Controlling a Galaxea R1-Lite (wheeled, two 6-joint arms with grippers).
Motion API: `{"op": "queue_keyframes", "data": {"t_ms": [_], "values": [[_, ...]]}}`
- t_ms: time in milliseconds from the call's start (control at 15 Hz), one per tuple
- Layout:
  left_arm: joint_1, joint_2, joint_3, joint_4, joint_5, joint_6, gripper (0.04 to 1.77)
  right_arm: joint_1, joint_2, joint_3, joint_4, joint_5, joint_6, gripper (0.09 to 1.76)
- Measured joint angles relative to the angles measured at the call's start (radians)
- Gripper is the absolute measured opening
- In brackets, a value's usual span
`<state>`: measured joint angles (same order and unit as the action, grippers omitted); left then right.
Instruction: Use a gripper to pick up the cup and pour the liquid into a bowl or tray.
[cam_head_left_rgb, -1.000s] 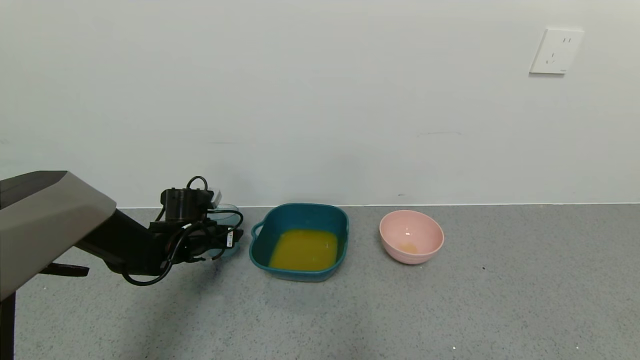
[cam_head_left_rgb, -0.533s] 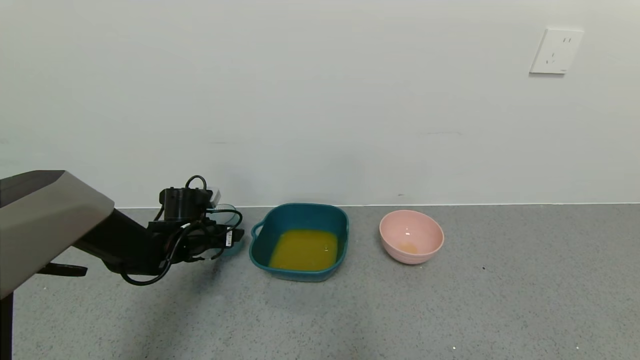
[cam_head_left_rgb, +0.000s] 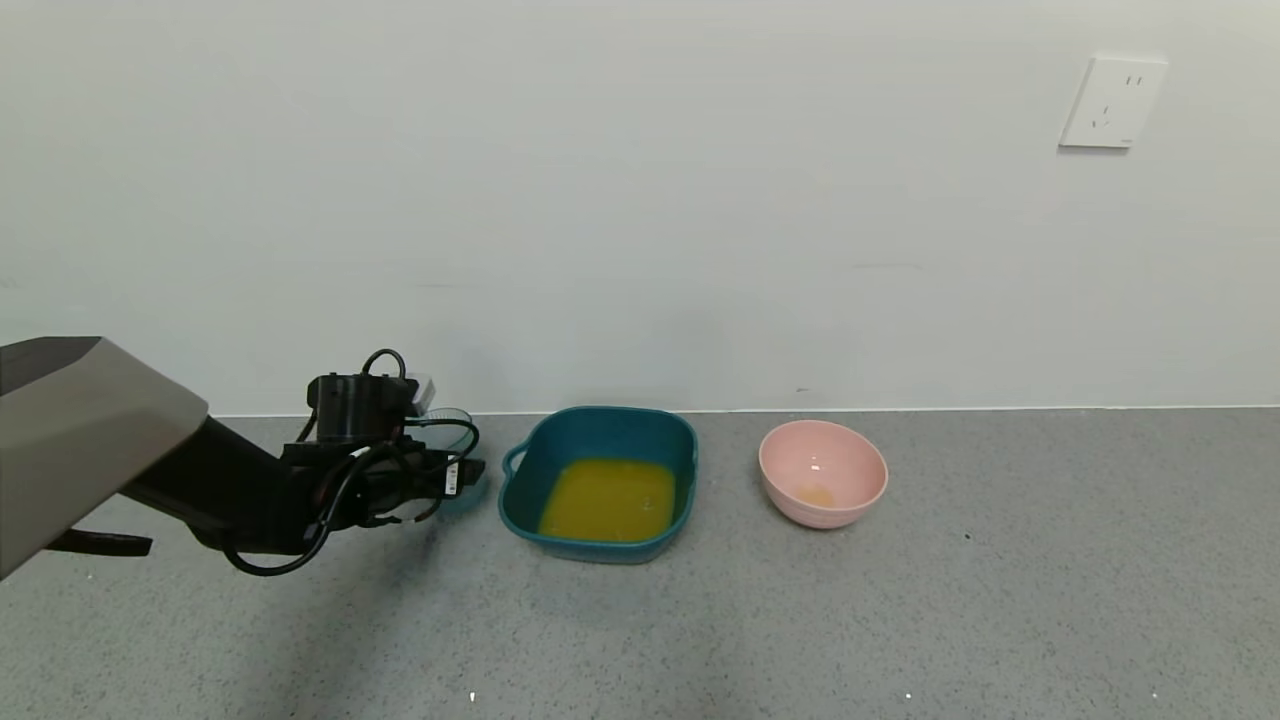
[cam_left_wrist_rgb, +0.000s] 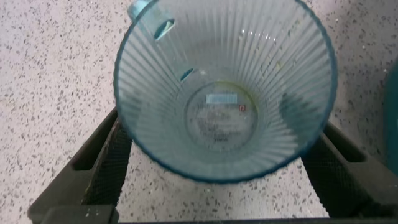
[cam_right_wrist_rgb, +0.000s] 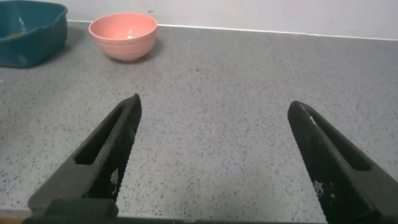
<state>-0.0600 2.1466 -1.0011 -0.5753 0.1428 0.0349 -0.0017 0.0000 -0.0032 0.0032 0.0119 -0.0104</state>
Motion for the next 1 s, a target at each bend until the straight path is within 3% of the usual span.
{"op": "queue_keyframes", "data": {"t_ms": [600,1000], "values": [[0.0,-0.113,0.137,-0.005,0.0,-0.009,1.7,0.0,0.0,0.0,0.0,0.0,0.0,1.71],[0.0,-0.277,0.277,-0.004,0.001,-0.009,1.71,0.0,0.0,0.0,0.0,0.0,0.0,1.71]]}}
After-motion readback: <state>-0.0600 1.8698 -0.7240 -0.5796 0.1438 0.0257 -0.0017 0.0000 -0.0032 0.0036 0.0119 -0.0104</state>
